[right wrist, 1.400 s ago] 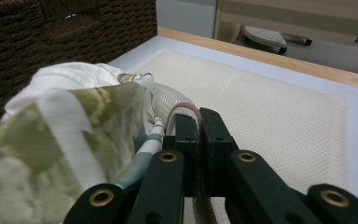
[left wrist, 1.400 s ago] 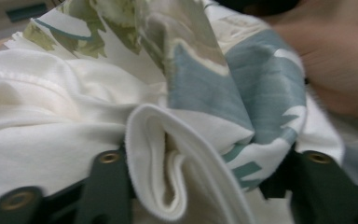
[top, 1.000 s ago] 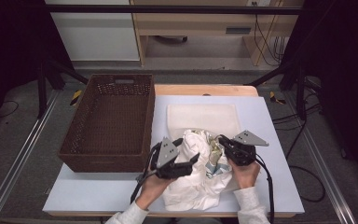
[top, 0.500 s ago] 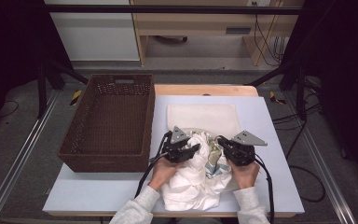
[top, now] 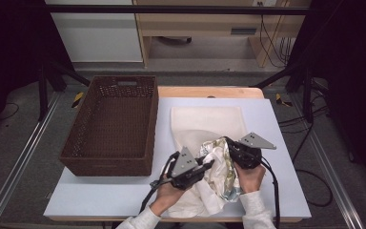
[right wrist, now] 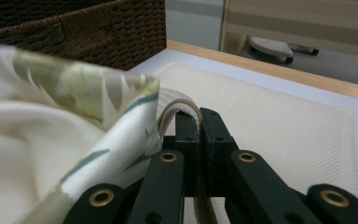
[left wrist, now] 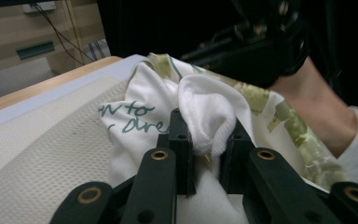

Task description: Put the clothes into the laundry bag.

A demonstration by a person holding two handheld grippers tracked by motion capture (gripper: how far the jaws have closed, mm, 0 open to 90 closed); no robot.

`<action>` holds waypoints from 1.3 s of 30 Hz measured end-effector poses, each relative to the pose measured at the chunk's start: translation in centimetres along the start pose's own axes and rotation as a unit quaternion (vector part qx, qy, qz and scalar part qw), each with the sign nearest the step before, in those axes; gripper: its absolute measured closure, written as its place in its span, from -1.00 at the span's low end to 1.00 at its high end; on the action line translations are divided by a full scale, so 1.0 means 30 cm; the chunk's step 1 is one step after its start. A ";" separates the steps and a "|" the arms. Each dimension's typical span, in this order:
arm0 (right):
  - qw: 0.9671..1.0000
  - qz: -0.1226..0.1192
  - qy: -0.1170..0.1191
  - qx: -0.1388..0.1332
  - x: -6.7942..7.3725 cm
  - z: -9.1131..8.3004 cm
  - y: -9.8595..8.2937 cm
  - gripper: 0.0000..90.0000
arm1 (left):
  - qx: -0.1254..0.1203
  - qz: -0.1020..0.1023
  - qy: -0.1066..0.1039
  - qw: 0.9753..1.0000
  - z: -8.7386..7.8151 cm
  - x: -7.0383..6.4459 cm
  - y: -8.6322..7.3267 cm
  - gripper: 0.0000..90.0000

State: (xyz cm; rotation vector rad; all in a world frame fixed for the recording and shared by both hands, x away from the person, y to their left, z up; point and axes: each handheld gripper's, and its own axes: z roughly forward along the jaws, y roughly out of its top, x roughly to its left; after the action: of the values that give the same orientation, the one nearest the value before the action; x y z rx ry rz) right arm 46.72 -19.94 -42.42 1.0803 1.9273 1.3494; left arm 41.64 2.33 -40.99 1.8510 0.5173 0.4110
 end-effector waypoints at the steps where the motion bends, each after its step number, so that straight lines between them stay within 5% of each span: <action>1: 1.000 0.001 0.000 -0.002 0.000 -0.002 0.001 0.93 | 0.015 0.003 -0.004 1.000 0.028 -0.008 -0.009 0.72; 4: 1.000 0.002 0.002 -0.009 -0.006 -0.009 0.004 0.93 | 0.057 0.006 -0.009 0.998 0.120 -0.022 -0.051 0.72; 7: 1.000 -0.001 0.012 -0.018 -0.002 -0.019 0.012 0.93 | 0.080 0.016 0.014 0.997 0.173 -0.023 -0.069 0.71; 12: 0.999 -0.016 0.020 -0.024 0.028 -0.025 0.026 0.93 | 0.102 0.004 0.019 0.995 0.201 0.009 -0.067 0.70; 16: 0.999 -0.024 0.018 -0.019 0.032 -0.023 0.021 0.93 | 0.080 -0.020 0.024 0.996 0.168 0.028 -0.071 0.37; 20: 1.000 -0.018 0.017 -0.016 0.023 -0.023 0.014 0.93 | 0.076 0.005 0.050 0.996 0.085 0.014 -0.034 -0.25; 24: 1.000 -0.021 0.013 -0.013 0.025 -0.030 0.012 0.93 | 0.081 0.006 0.056 0.995 -0.012 0.027 -0.047 -0.34; 27: 1.000 -0.020 0.015 -0.011 0.027 -0.031 0.007 0.93 | 0.089 -0.017 0.052 0.995 -0.025 0.047 -0.104 -0.34; 29: 1.000 -0.019 0.018 -0.009 0.028 -0.029 0.001 0.93 | 0.113 -0.052 0.033 0.992 0.013 0.065 -0.167 -0.26; 32: 1.000 -0.018 0.021 -0.004 0.034 -0.025 -0.002 0.93 | 0.126 -0.077 0.032 0.989 0.054 0.074 -0.196 -0.24; 39: 1.000 -0.017 0.026 -0.001 0.042 -0.018 -0.006 0.93 | 0.126 -0.045 0.065 0.989 0.046 0.041 -0.192 0.54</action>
State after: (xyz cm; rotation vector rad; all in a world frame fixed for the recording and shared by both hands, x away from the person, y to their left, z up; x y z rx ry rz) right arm 45.56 -19.16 -42.40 1.0161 1.9729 1.3720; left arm 42.52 3.55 -46.85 2.0426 0.7667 0.4225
